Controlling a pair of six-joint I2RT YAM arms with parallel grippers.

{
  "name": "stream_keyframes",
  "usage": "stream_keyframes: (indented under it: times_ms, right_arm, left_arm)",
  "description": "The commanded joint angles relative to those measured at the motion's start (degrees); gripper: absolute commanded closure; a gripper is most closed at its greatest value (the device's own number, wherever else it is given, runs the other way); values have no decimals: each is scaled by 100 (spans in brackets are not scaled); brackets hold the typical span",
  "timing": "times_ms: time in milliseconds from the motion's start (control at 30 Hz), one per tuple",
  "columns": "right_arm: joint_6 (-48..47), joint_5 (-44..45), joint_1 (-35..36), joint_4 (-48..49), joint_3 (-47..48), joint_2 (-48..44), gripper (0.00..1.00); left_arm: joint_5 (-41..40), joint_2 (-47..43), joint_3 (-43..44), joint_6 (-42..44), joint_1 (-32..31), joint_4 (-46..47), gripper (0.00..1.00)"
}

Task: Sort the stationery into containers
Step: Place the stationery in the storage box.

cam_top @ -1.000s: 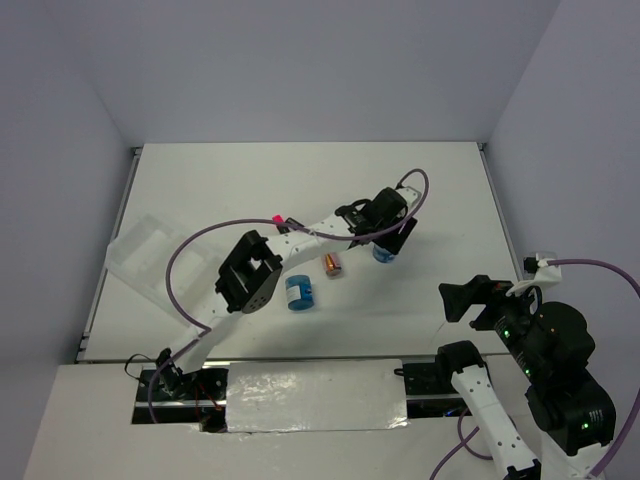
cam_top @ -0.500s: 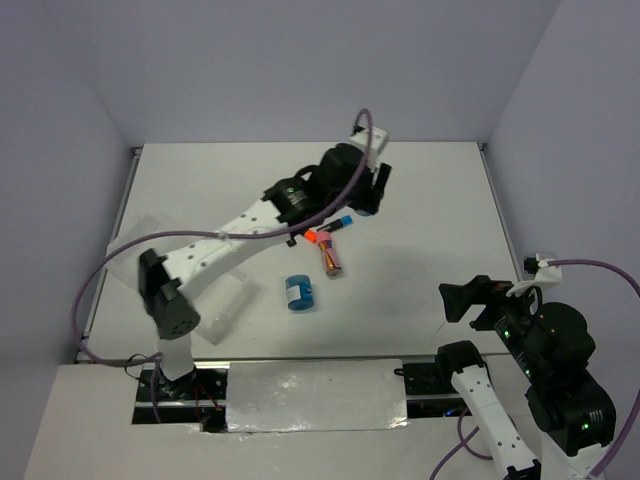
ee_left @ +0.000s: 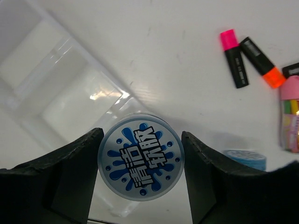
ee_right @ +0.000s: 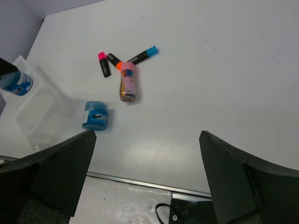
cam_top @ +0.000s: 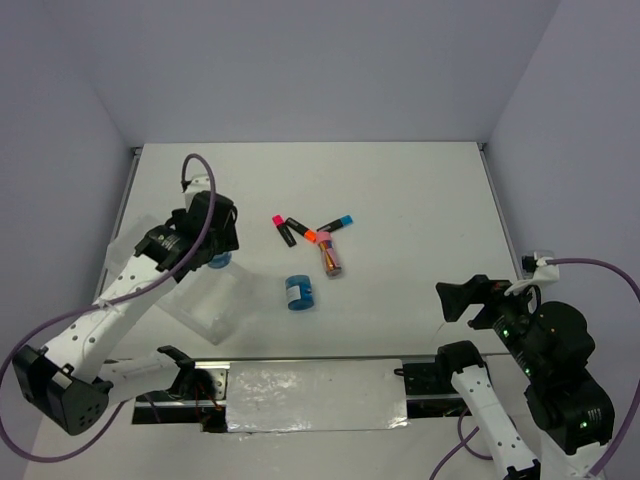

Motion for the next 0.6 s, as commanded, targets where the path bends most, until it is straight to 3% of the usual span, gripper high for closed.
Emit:
stream_keyframes:
  times_ms: [0, 367, 567]
  right_arm:
    - [-11, -121, -37, 353, -49, 137, 0]
    - [-55, -191, -37, 336, -32, 234, 0]
    - [15, -297, -37, 441, -93, 261, 0]
  left_arm:
    - [133, -458, -231, -390, 252, 18, 100]
    - [-103, -792, -1145, -1120, 314, -176, 100]
    - [54, -977, -1524, -980, 341, 351, 100]
